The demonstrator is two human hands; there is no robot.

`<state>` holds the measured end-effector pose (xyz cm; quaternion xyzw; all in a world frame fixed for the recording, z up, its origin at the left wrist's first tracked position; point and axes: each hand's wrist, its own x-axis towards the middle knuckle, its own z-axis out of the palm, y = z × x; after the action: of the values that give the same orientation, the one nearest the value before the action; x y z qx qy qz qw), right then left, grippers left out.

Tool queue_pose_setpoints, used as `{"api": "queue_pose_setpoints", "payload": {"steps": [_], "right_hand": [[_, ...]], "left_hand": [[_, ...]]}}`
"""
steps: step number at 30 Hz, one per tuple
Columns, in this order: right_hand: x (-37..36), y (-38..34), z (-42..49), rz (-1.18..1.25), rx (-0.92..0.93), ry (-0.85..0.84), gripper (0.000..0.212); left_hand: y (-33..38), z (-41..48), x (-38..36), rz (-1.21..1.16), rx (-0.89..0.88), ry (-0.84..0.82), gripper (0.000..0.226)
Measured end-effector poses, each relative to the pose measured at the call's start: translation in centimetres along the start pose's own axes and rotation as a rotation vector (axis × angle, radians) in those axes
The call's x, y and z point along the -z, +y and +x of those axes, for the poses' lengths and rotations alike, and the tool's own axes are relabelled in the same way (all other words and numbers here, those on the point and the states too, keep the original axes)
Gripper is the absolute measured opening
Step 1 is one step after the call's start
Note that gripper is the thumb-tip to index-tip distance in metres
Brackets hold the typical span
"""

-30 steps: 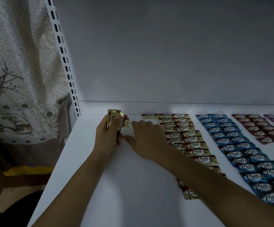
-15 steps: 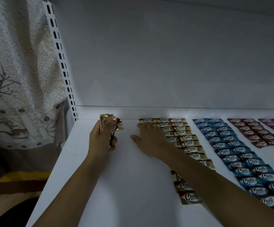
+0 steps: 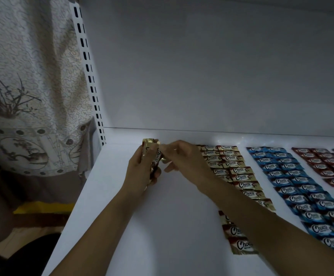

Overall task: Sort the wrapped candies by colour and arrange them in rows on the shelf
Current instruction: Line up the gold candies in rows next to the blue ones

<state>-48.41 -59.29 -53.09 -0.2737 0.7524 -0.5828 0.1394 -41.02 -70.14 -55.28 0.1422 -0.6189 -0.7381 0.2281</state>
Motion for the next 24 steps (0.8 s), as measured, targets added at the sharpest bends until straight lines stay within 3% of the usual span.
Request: {"api": "queue_pose_setpoints", "payload": {"steps": [3, 7, 11, 14, 18, 22, 24], "right_hand": [[-0.1, -0.1, 0.0, 0.045, 0.015, 0.023, 0.003], [0.3, -0.3, 0.1, 0.092, 0.043, 0.065, 0.008], [1.8, -0.7, 1.1, 0.257, -0.117, 0.183, 0.006], [3.0, -0.2, 1.7, -0.128, -0.069, 0.129, 0.018], [2.8, 1.7, 1.1, -0.543, 0.037, -0.133, 0.024], [3.6, 1.5, 0.2, -0.743, 0.149, 0.014, 0.028], [3.6, 0.8, -1.2, -0.913, 0.169, 0.005, 0.03]], "left_hand": [[0.2, 0.0, 0.0, 0.001, -0.01, 0.002, 0.02], [0.1, 0.0, -0.1, -0.011, 0.004, 0.006, 0.019], [-0.1, 0.2, 0.0, 0.029, -0.017, 0.06, 0.016], [-0.3, 0.5, 0.6, 0.054, -0.05, 0.152, 0.019], [-0.5, 0.6, 0.7, 0.092, -0.048, 0.184, 0.018], [-0.6, 0.6, 0.5, 0.107, -0.041, 0.164, 0.022], [-0.6, 0.6, 0.5, 0.108, -0.044, 0.179, 0.025]]}}
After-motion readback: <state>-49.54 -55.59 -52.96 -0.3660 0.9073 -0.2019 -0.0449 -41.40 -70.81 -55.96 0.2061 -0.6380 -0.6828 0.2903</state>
